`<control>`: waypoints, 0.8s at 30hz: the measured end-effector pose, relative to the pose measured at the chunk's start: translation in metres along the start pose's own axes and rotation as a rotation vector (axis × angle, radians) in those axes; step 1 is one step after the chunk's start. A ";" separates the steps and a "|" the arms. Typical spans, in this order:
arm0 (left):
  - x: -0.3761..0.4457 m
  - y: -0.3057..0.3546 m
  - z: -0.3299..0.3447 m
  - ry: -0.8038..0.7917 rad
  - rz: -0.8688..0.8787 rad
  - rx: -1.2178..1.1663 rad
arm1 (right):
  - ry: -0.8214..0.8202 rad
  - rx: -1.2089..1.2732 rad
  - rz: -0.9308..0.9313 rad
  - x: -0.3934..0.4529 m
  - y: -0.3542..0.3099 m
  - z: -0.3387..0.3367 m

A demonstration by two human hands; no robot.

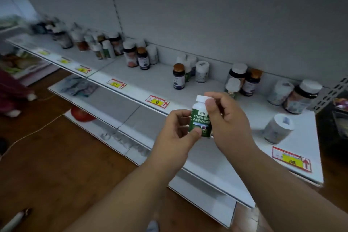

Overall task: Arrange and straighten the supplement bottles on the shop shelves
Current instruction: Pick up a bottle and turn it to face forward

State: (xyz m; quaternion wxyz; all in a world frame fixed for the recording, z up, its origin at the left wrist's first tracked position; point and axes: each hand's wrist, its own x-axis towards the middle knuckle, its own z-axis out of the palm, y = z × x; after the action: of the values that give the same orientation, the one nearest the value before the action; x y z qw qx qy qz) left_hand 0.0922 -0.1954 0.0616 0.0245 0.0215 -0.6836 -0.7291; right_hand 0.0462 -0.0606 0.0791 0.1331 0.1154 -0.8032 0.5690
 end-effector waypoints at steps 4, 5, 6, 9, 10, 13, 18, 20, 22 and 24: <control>0.003 -0.003 -0.055 0.086 -0.018 -0.013 | -0.150 0.055 0.029 0.014 -0.012 0.053; 0.006 -0.004 -0.072 0.091 -0.022 -0.012 | -0.168 0.082 0.044 0.019 -0.015 0.069; 0.008 -0.003 -0.091 0.090 -0.023 -0.004 | -0.175 0.112 0.057 0.023 -0.017 0.087; 0.020 0.004 -0.157 0.091 -0.027 0.014 | -0.163 0.165 0.068 0.034 -0.031 0.152; 0.023 0.008 -0.182 0.094 -0.031 0.020 | -0.154 0.184 0.070 0.036 -0.038 0.176; 0.033 0.018 -0.253 0.109 -0.037 0.075 | -0.148 0.235 0.068 0.039 -0.059 0.249; 0.051 0.029 -0.333 0.100 -0.066 0.109 | -0.132 0.270 0.113 0.051 -0.084 0.326; 0.064 0.030 -0.353 0.099 -0.074 0.100 | -0.134 0.238 0.144 0.064 -0.086 0.345; 0.082 0.028 -0.367 0.095 -0.079 0.084 | -0.140 0.217 0.174 0.081 -0.084 0.360; 0.104 0.026 -0.380 0.088 -0.085 0.085 | -0.137 0.199 0.197 0.101 -0.079 0.377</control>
State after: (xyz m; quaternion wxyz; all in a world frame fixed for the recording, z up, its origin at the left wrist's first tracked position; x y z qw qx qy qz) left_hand 0.0130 -0.5828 0.0628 0.0225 0.0835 -0.7108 -0.6980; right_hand -0.0529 -0.4458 0.0643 0.0094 0.0875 -0.7576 0.6467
